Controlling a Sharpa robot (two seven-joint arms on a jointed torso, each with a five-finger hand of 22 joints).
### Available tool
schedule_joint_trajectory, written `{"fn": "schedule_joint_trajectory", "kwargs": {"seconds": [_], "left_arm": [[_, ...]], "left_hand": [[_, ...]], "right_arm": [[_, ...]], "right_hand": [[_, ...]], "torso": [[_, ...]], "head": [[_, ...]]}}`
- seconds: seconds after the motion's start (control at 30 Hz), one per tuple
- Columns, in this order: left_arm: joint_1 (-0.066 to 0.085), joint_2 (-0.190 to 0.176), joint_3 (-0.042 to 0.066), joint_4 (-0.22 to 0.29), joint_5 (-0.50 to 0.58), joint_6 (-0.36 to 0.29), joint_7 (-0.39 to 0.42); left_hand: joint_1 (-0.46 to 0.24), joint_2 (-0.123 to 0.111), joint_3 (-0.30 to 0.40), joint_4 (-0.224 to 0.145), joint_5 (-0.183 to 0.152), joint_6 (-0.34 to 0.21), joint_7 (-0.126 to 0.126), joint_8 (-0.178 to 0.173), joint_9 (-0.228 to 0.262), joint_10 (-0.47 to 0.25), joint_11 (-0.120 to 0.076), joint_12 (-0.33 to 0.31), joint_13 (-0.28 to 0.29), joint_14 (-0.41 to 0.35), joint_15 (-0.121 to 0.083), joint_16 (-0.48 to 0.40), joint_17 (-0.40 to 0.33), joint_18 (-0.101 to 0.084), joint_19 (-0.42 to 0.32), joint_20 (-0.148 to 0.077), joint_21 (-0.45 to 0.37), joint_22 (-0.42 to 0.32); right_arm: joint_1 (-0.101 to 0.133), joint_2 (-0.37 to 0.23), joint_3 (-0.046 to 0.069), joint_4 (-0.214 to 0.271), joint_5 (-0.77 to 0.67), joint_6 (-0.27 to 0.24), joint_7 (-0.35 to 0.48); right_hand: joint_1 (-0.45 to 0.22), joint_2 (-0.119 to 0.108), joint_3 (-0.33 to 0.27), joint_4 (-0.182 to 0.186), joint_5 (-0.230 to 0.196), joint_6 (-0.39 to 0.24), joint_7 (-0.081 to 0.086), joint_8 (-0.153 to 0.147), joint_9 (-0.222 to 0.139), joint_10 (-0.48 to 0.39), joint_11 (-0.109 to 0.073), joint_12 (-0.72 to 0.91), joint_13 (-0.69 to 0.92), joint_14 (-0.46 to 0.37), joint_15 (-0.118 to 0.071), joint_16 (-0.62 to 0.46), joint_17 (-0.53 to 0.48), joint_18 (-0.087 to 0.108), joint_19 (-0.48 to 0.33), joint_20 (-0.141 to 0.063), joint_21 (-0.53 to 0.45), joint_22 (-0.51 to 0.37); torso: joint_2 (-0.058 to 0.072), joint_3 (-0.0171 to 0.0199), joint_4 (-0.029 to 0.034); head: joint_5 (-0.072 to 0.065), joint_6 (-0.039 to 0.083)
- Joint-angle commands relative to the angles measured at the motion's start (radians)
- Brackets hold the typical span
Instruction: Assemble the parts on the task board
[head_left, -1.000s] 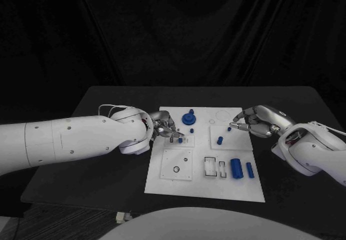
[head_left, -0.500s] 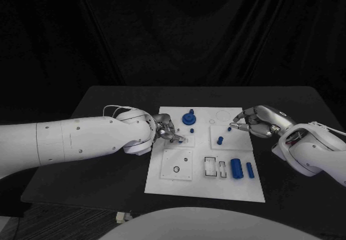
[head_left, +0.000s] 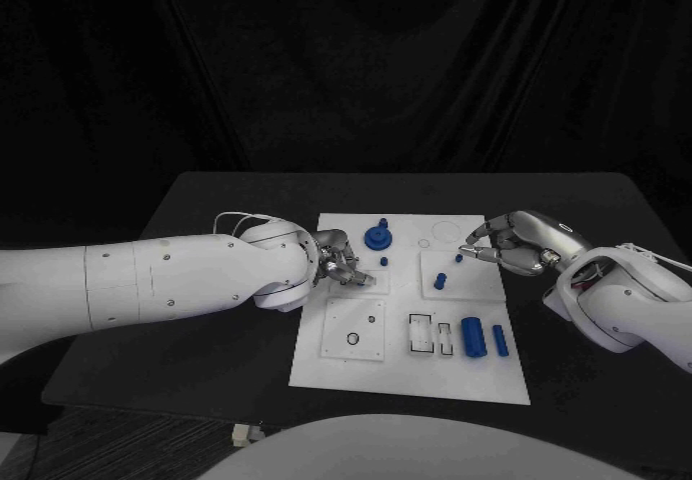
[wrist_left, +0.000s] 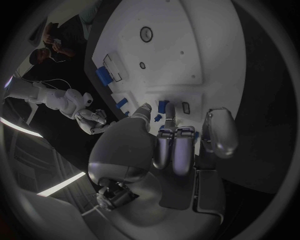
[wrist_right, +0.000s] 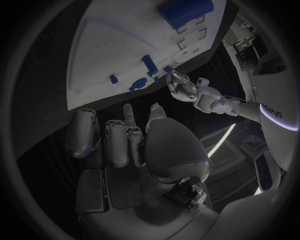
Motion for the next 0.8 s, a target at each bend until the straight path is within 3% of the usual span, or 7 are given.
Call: {"fn": "schedule_joint_trajectory", "kwargs": {"seconds": [0.03,0.2,0.43,0.7,0.8], "left_arm": [[-0.002,0.005,0.001,-0.004,0.014,0.004,0.022],[-0.002,0.014,0.001,-0.015,0.015,0.018,0.011],[-0.002,0.023,0.001,-0.029,0.016,0.026,-0.005],[-0.003,0.032,0.001,-0.042,0.016,0.033,-0.013],[-0.004,0.036,0.001,-0.046,0.016,0.033,-0.012]], "left_hand": [[0.001,-0.001,0.003,0.001,-0.002,0.014,-0.005,0.000,-0.003,0.106,-0.010,-0.001,0.263,0.098,-0.006,0.001,0.246,0.008,0.001,-0.007,0.001,0.161],[0.009,0.001,0.007,-0.003,0.009,0.019,-0.007,0.000,-0.006,0.106,-0.013,-0.001,0.263,0.099,-0.008,0.002,0.247,0.007,0.003,-0.009,0.004,0.162],[0.035,0.003,0.027,-0.016,0.082,0.029,-0.013,-0.005,-0.018,0.106,-0.019,-0.001,0.263,0.099,-0.014,0.003,0.247,0.007,0.005,-0.014,0.004,0.162],[0.067,0.007,0.057,-0.037,0.099,0.038,-0.021,0.002,-0.016,0.106,-0.025,-0.001,0.263,0.099,-0.019,0.003,0.247,0.007,0.007,-0.018,0.003,0.162],[0.087,0.004,0.083,-0.055,0.129,0.046,-0.027,0.013,-0.006,0.106,-0.030,-0.001,0.263,0.099,-0.023,0.002,0.247,0.007,0.008,-0.022,0.002,0.162]], "right_arm": [[-0.003,0.001,0.001,0.000,-0.002,-0.001,-0.010],[-0.003,0.002,0.001,0.000,-0.002,-0.001,-0.009],[-0.003,0.001,0.001,0.000,-0.002,0.000,-0.009],[-0.003,0.000,0.001,0.001,-0.002,0.000,-0.008],[-0.003,-0.001,0.001,0.001,-0.002,0.001,-0.008]], "right_hand": [[-0.003,0.001,-0.006,-0.001,-0.001,0.006,0.000,0.002,-0.001,0.065,0.003,-0.003,0.171,0.047,-0.001,-0.001,0.004,0.015,0.002,0.000,-0.005,0.161],[-0.003,0.001,-0.006,-0.001,-0.001,0.006,0.000,0.002,-0.001,0.065,0.003,-0.003,0.171,0.047,-0.001,-0.001,0.004,0.015,0.002,0.000,-0.005,0.161],[-0.003,0.001,-0.006,-0.001,-0.001,0.006,0.000,0.002,-0.001,0.065,0.003,-0.003,0.171,0.047,-0.001,-0.001,0.004,0.015,0.002,0.000,-0.005,0.161],[-0.003,0.001,-0.006,-0.001,0.000,0.006,0.000,0.002,-0.001,0.065,0.003,-0.003,0.171,0.047,-0.001,-0.001,0.004,0.015,0.003,0.000,-0.005,0.161],[-0.003,0.001,-0.007,-0.002,0.000,0.006,0.000,0.002,-0.001,0.065,0.003,-0.003,0.171,0.047,-0.001,-0.001,0.004,0.015,0.003,0.000,-0.005,0.161]], "torso": [[0.000,0.0000,0.0001],[0.000,0.0001,0.0000],[0.000,0.0002,0.0003],[0.000,0.0001,0.0000],[0.000,0.0000,0.0000]], "head": [[0.002,0.000],[0.003,0.000],[0.002,0.000],[0.001,0.000],[0.002,0.000]]}}
